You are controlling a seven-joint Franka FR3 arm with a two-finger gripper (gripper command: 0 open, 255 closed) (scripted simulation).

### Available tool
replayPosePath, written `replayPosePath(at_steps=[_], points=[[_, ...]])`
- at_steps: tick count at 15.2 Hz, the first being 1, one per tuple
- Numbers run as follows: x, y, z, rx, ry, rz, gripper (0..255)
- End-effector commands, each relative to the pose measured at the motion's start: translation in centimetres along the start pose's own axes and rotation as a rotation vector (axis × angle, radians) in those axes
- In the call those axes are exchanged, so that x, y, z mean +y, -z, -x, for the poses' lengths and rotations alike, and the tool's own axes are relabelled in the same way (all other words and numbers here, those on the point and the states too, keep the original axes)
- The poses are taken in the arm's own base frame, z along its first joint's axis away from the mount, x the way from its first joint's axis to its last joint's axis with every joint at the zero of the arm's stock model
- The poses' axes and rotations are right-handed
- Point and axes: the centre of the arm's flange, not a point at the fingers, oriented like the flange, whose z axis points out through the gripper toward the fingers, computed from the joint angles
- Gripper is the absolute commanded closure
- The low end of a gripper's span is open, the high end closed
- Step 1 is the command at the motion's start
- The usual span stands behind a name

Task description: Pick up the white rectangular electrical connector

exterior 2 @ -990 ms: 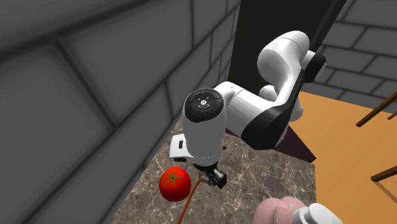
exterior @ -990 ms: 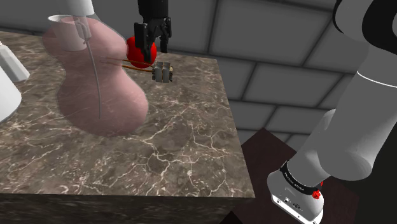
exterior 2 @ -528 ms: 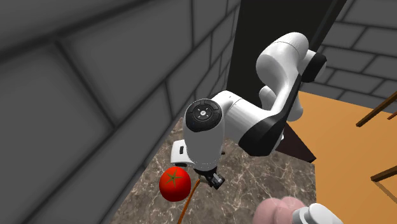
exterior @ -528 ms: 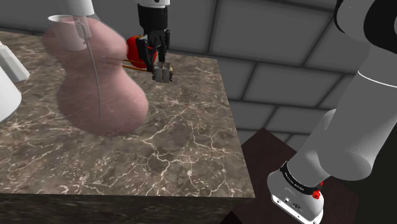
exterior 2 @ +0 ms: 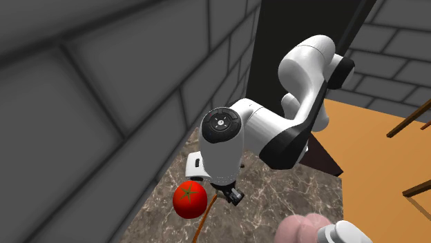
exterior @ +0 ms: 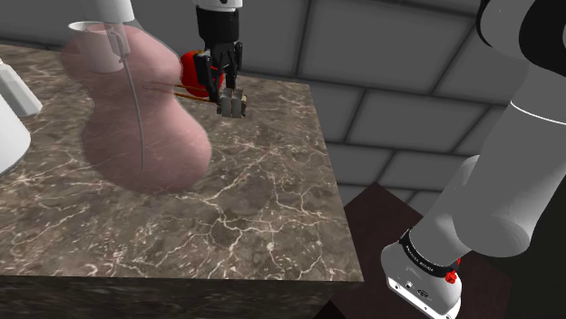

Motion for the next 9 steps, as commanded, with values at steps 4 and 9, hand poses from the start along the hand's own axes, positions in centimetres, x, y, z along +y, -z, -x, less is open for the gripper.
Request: replayPosePath(at_steps=[4, 9], points=[[0.0, 1.4, 0.0, -0.003, -0.001, 0.0, 255], [0.0, 4.1, 0.1, -0.003, -0.001, 0.0, 255]])
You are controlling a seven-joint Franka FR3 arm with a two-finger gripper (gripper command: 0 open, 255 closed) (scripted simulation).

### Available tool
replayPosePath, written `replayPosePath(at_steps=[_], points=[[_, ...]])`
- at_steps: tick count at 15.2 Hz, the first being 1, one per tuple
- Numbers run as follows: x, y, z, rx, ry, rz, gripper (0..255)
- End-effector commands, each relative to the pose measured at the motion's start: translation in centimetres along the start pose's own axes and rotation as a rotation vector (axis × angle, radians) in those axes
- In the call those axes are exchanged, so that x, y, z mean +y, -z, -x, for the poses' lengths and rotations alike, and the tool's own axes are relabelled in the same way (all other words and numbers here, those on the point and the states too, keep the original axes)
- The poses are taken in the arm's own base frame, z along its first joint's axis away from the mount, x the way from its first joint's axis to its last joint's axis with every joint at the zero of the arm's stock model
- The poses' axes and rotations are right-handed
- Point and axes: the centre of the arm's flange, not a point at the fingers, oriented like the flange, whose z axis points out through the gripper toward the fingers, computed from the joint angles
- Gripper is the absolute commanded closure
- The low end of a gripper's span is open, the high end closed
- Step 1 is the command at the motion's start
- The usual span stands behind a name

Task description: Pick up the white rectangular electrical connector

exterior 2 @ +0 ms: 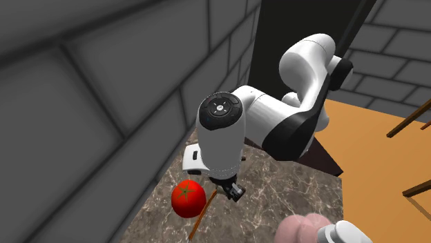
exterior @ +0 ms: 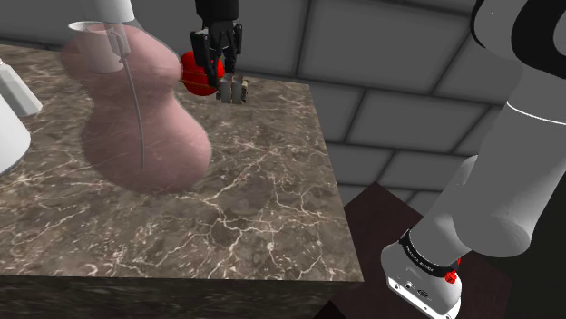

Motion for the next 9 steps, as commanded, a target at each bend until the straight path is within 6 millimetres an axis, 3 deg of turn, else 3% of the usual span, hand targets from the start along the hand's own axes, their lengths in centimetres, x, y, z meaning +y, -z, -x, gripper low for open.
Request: replayPosePath(at_steps=[1, 7, 9], points=[[-0.1, 1.0, 0.1, 0.0, 0.0, 0.0, 255], [-0.1, 4.2, 0.3, 0.0, 0.0, 0.0, 255], [-0.1, 4.2, 0.3, 0.0, 0.0, 0.0, 255]])
